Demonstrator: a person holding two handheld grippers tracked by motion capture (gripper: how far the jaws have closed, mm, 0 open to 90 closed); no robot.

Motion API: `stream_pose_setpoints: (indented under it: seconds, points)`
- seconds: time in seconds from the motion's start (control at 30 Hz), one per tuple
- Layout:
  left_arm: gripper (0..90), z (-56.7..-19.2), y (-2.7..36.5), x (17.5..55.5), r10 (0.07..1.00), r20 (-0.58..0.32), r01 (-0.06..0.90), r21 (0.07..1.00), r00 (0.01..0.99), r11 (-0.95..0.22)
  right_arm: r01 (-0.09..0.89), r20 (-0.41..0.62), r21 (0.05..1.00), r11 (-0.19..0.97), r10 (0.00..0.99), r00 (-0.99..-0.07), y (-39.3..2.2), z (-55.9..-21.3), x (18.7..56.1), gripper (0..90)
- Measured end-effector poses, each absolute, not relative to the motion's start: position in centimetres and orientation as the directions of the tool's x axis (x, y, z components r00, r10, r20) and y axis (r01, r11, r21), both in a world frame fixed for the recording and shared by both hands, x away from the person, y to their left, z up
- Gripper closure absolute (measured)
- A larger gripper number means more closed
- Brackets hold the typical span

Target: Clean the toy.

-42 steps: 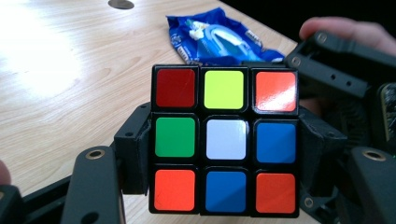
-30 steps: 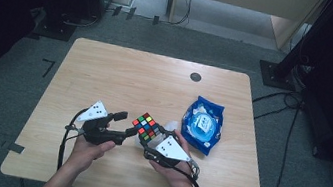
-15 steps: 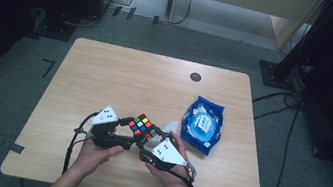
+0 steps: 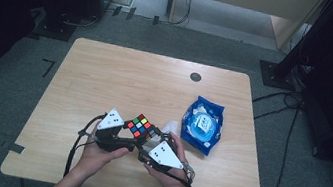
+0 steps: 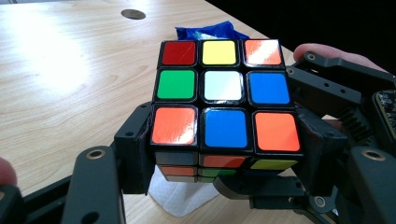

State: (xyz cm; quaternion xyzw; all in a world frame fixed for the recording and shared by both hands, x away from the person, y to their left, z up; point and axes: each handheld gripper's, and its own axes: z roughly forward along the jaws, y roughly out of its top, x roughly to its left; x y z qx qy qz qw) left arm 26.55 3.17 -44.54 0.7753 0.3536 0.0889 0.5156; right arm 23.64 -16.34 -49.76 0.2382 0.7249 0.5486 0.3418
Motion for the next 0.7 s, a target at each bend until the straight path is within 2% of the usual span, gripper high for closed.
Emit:
stream_pose_setpoints:
  seconds: [0.43, 0.57, 0.7]
  points:
    - [34.0, -44.8, 3.0, 26.7, 0.606, -0.272, 0.473, 0.859, 0.747, -0.198, -0.021, -0.226, 0.959, 0.281, 0.722, -0.654, -16.5, -49.6, 23.8, 34.3]
    - [24.8, -44.4, 3.7, 26.8, 0.581, -0.314, 0.471, 0.871, 0.751, -0.138, 0.001, -0.214, 0.96, 0.281, 0.735, -0.643, -17.2, -49.5, 24.1, 34.3]
    - [24.0, -44.1, 4.8, 27.0, 0.586, -0.343, 0.464, 0.883, 0.734, -0.066, 0.02, -0.202, 0.961, 0.274, 0.754, -0.625, -19.0, -49.1, 24.6, 34.3]
